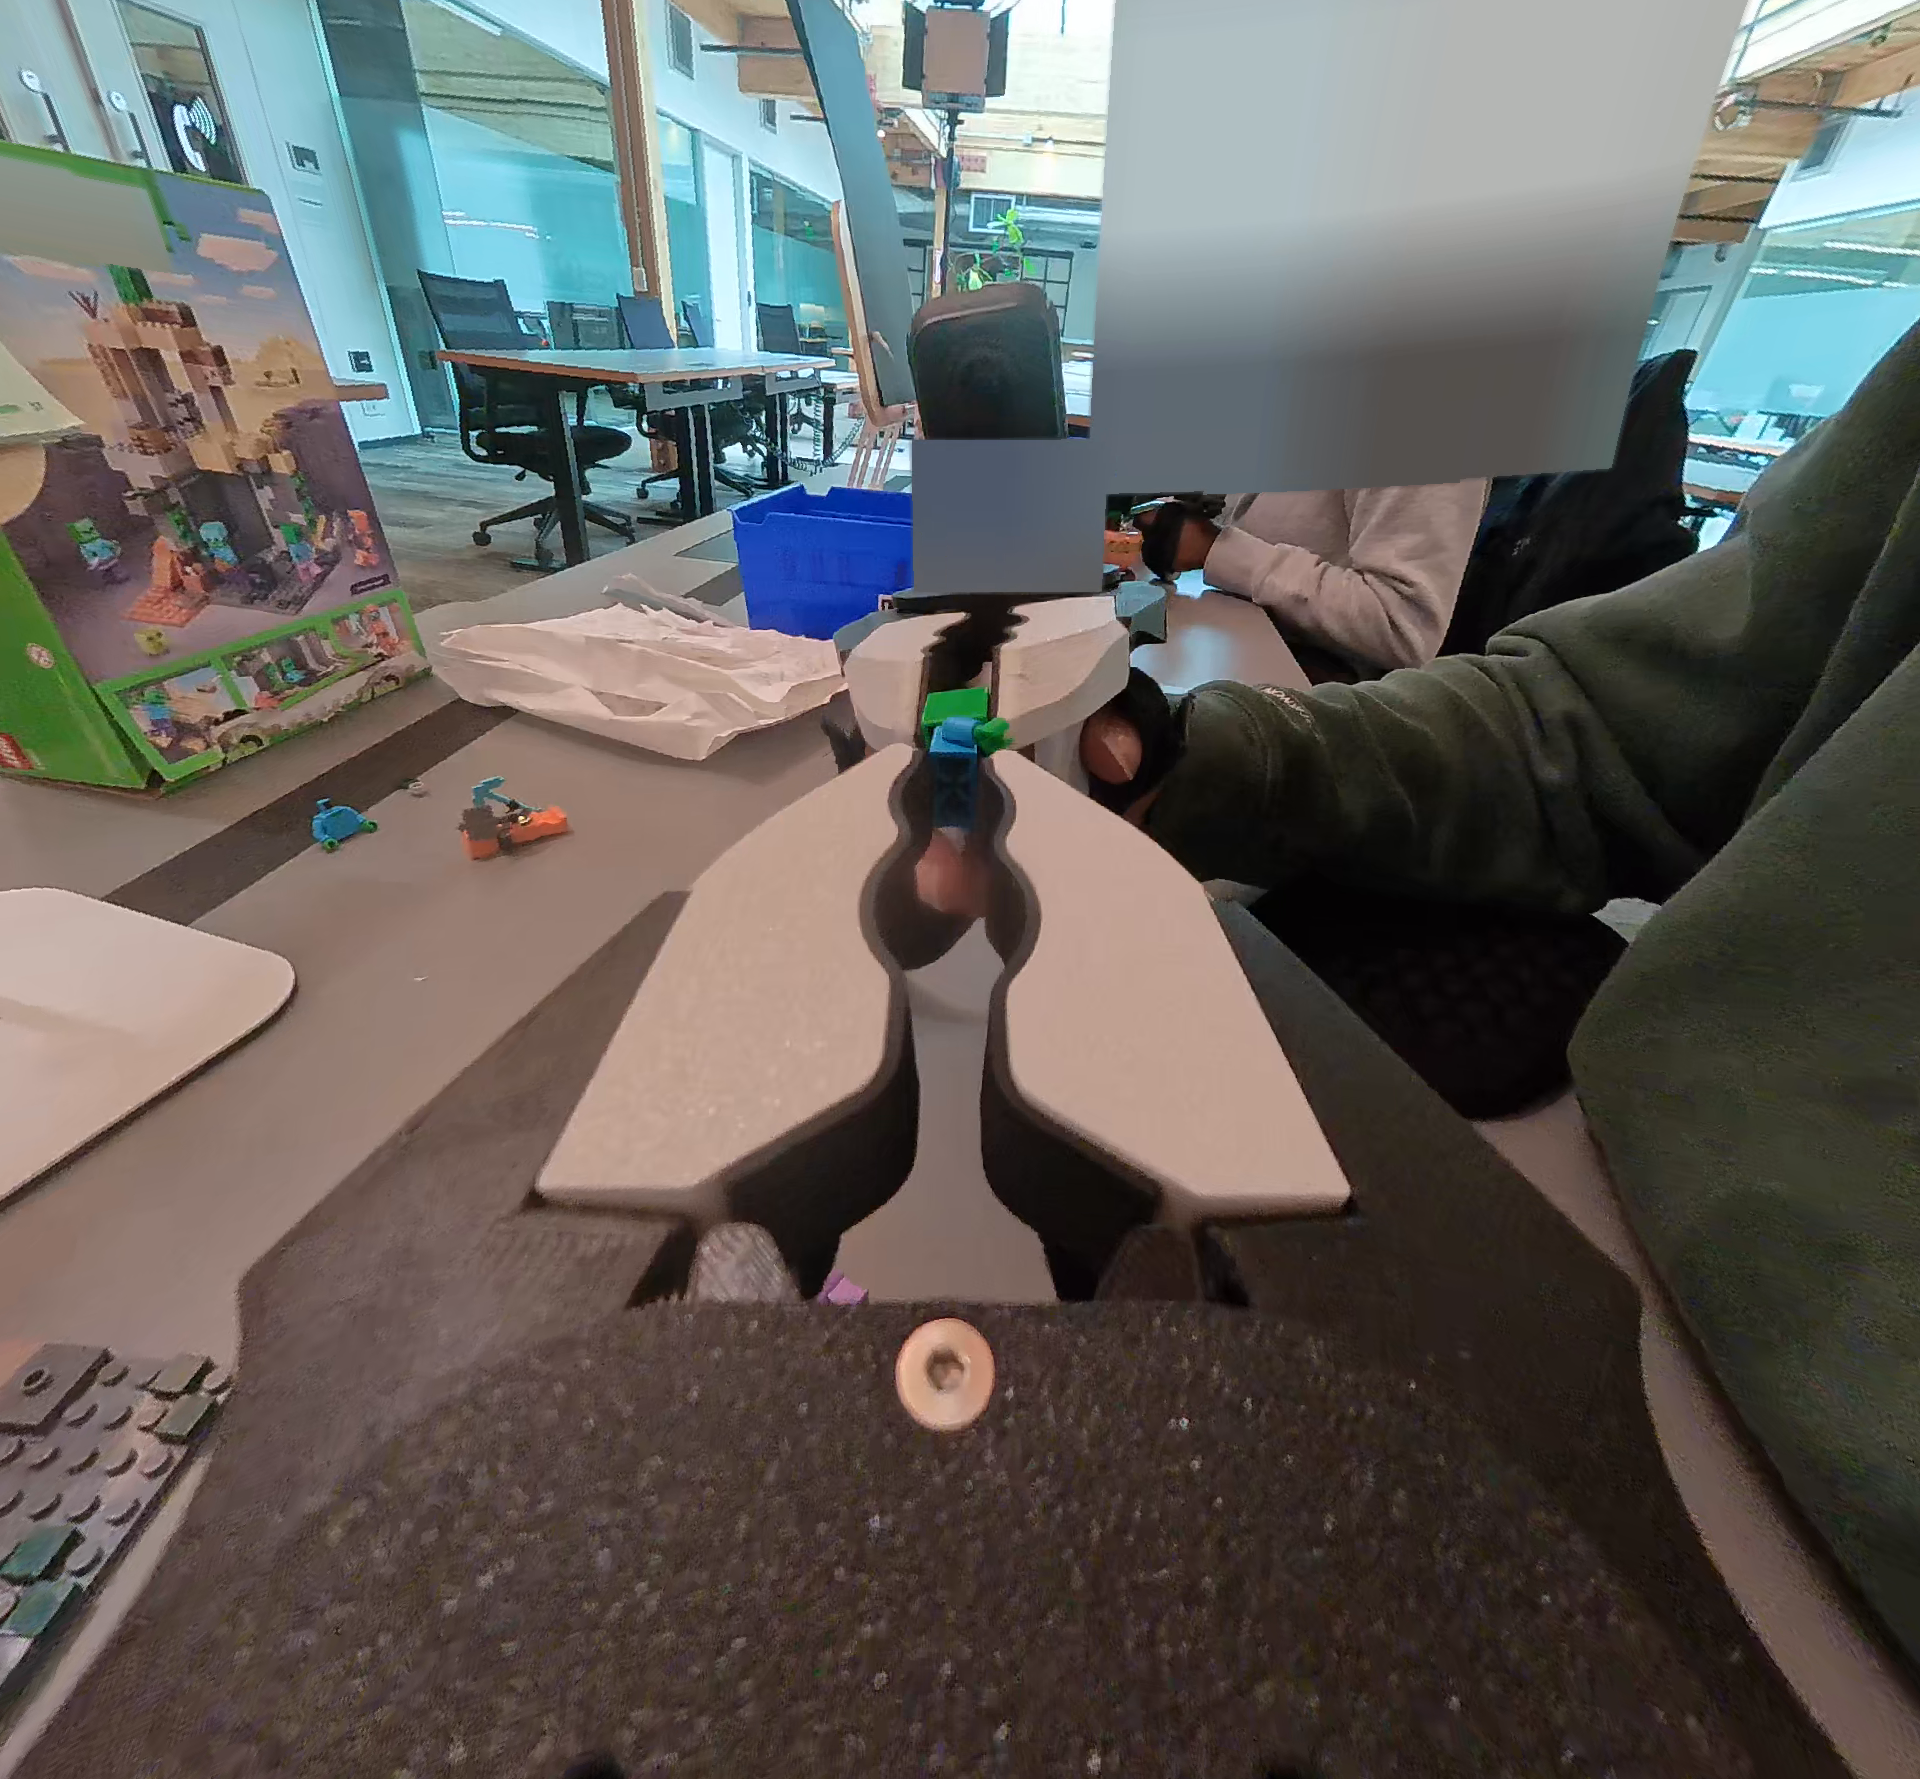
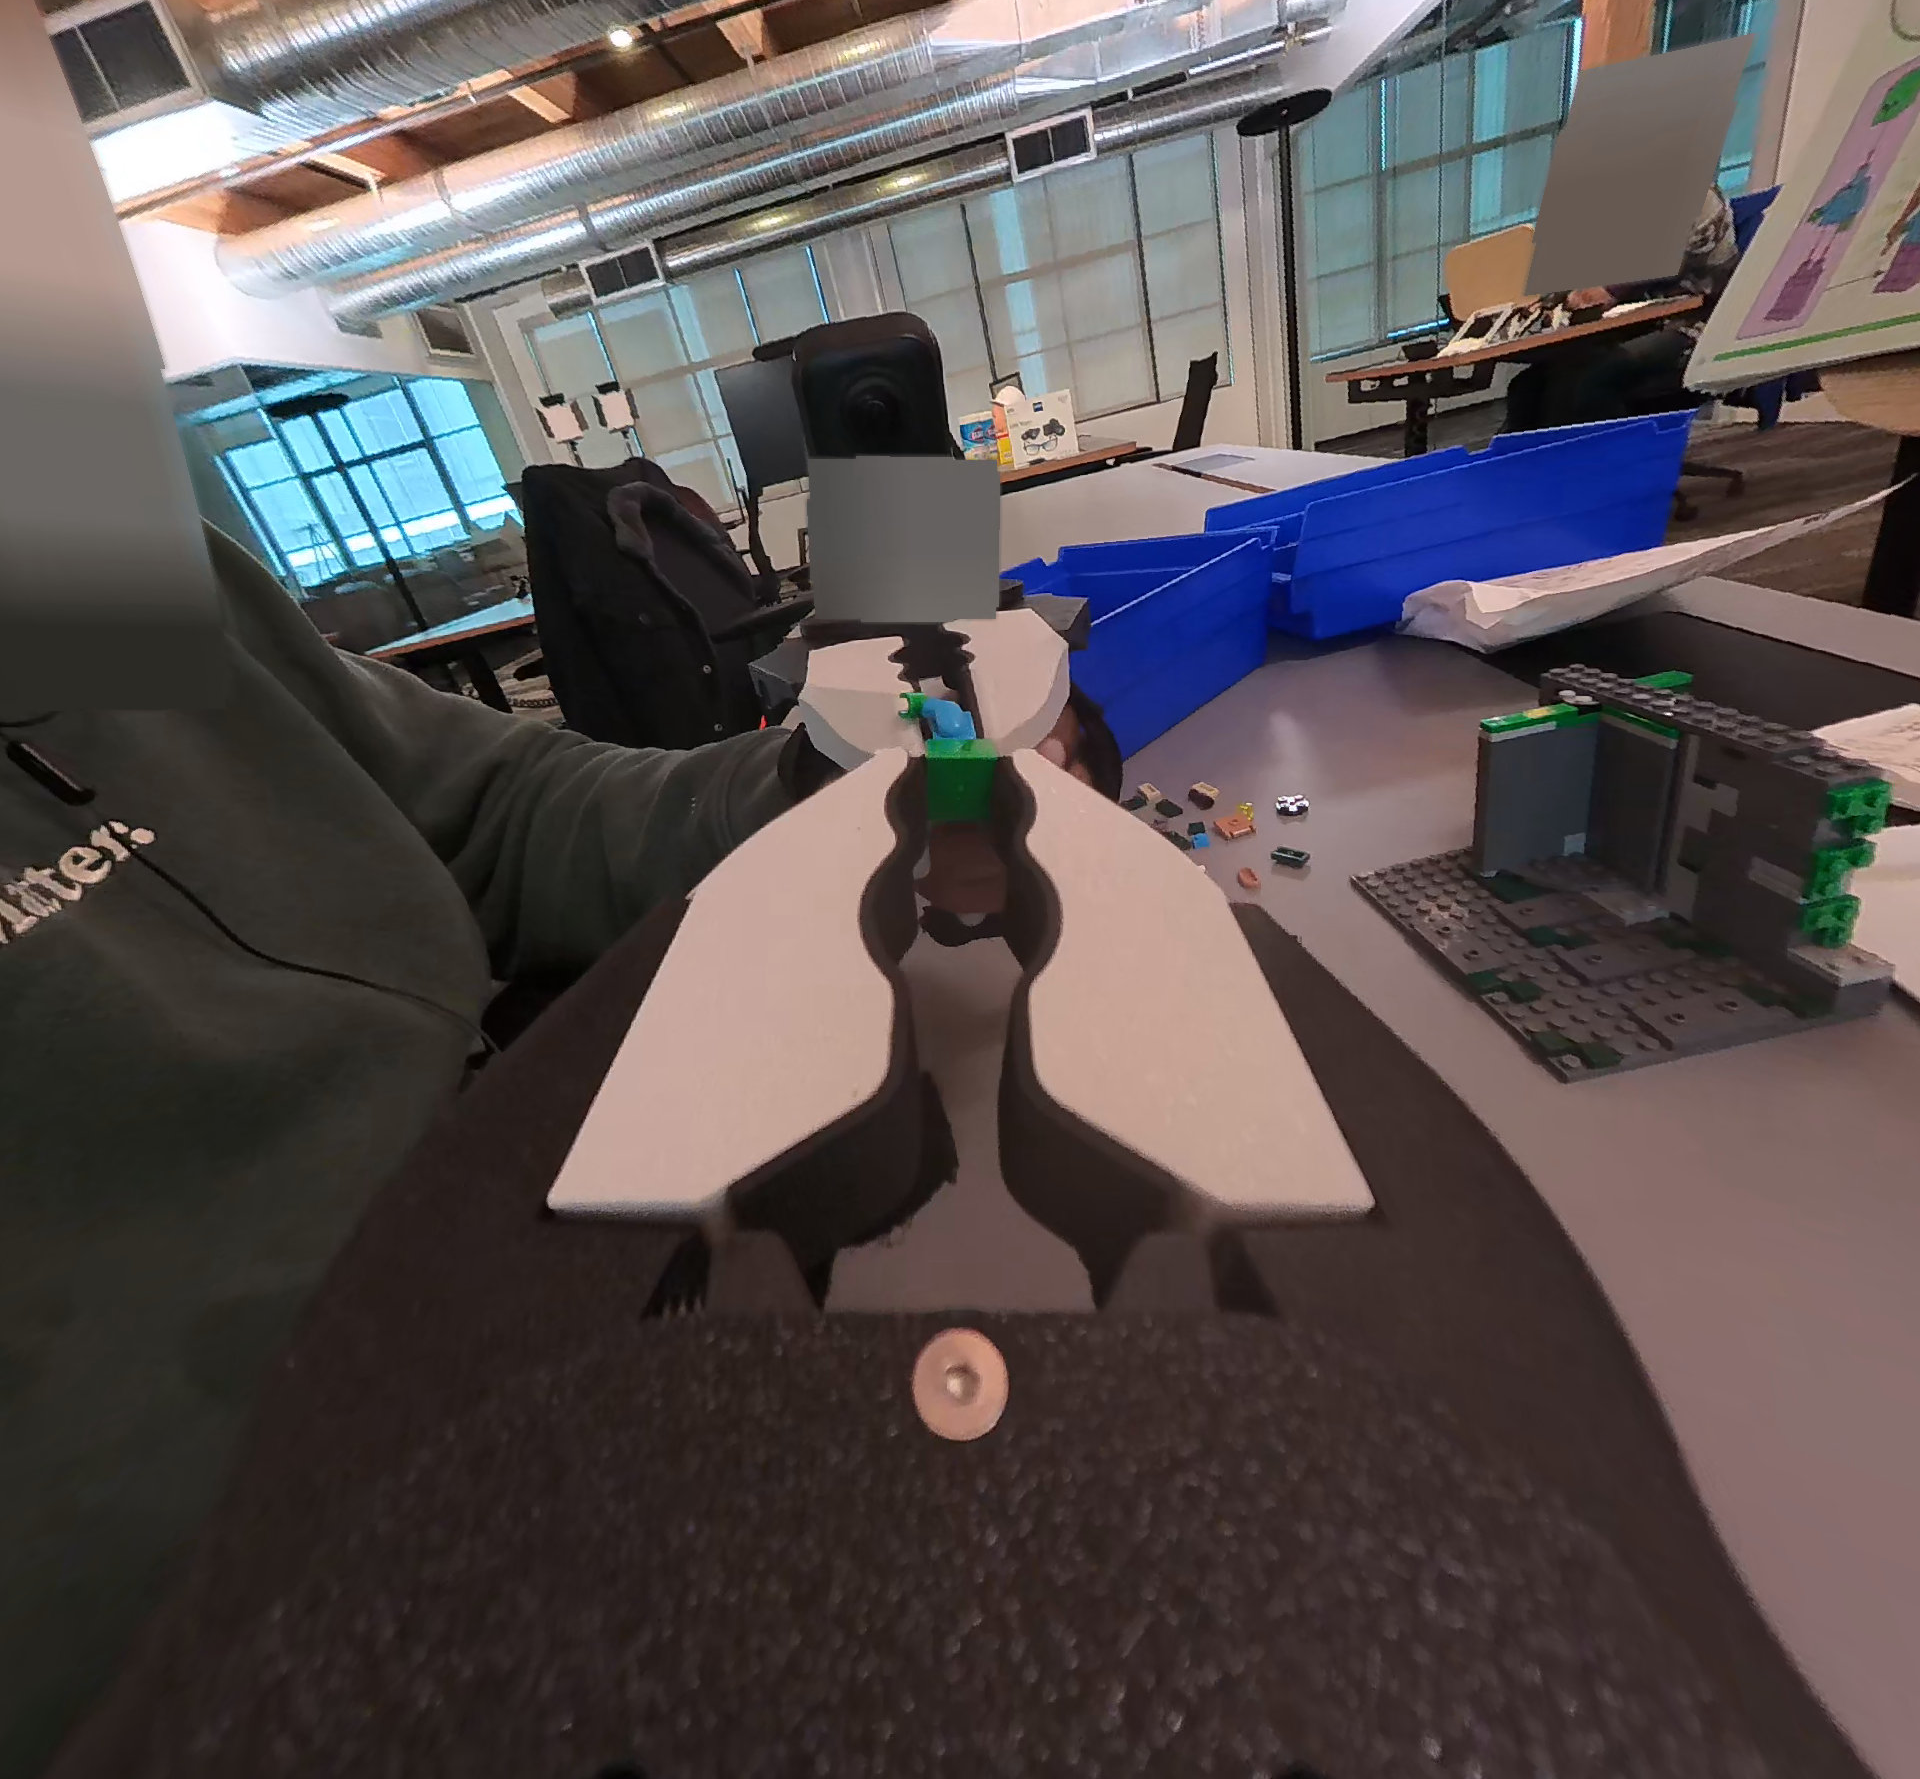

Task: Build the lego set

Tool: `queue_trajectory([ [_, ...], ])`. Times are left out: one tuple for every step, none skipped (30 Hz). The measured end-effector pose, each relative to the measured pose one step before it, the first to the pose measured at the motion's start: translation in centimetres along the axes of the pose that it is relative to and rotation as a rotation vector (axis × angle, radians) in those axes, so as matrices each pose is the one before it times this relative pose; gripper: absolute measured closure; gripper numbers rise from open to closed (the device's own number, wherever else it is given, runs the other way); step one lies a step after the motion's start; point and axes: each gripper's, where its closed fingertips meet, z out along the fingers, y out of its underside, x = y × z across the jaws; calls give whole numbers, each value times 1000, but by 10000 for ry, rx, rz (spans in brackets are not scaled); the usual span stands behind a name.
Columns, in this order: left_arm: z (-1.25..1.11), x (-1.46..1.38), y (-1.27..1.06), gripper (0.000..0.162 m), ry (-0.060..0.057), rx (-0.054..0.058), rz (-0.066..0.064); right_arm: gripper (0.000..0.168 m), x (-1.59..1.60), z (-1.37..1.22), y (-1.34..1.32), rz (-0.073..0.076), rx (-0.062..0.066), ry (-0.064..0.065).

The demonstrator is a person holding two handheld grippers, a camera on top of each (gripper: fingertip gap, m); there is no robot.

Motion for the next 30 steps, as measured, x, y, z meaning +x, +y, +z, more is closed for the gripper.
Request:
queue_trajectory([
  [-14,-34,19,154,5,20,-8,156,27,25,3,11,-10,14],
  [-31,-28,-44,154,8,37,3,156,18,44,-39,12,-6,15],
  [-71,-57,-69,154,5,14,-16,156,56,76,-77,-37,-45,75],
  [-87,-150,-97,154,-51,19,13,156,97,98,-188,-92,-5,126],
  [-53,-117,-299,154,-60,188,-7,156,31,92,-383,-30,139,64],
  [0,-48,-426,154,-14,334,-138,156,4,65,-438,60,194,5],
  [14,-76,-306,154,-17,338,-206,156,39,67,-327,58,121,24],
  [-11,-10,-112,154,33,236,-183,156,77,39,-144,-2,28,70],
  [-33,-52,-15,154,7,136,-120,154,107,-1,46,-55,-56,116],
  [-59,-234,-15,154,-115,91,-48,151,108,-21,140,-39,-62,109],
  [-47,-224,-20,154,-99,67,-38,149,72,-63,92,37,4,54],
  [-12,-114,-4,154,-26,58,-68,148,39,-78,31,112,59,-3],
  [-10,-82,-41,154,-11,89,-106,147,72,-61,37,122,49,-1],
  [19,-7,-55,154,13,93,-91,146,144,-6,59,93,4,45],
  [41,78,-7,154,41,46,-45,146,148,46,102,64,-15,59],
  [49,73,-5,154,6,36,18,146,64,66,78,51,3,12],
  [68,73,-21,154,-9,34,56,146,5,67,96,49,-4,-11],
  [65,116,12,154,32,14,28,146,-26,84,64,35,4,-21],
  [70,87,96,154,34,-42,-7,147,-51,29,-67,24,81,-22],
  [67,9,126,154,-11,-58,5,153,-107,-12,-132,21,100,-64],
  [34,-50,111,154,-42,-45,37,156,-139,-31,-17,28,-11,-104],
  [3,67,42,154,29,-28,47,156,-75,-57,76,17,-122,-84],
  [17,31,124,154,-1,-116,78,156,-9,-83,111,13,-184,-49],
  [13,-50,182,154,-58,-175,154,156,98,-98,132,10,-241,22],
  [-38,-132,269,153,-85,-240,202,156,225,-154,145,-31,-292,108],
  [-83,-114,382,150,8,-310,185,156,345,-212,236,-50,-395,168],
  [-129,-216,617,148,3,-448,123,156,457,-272,359,-12,-500,193],
  [-150,-403,782,145,-114,-522,143,156,651,-304,461,17,-548,288],
  [-130,-574,769,144,-243,-465,198,156,750,-312,503,-14,-514,343],
  [-106,-519,609,145,-230,-303,159,156,672,-241,576,-23,-509,299],
])
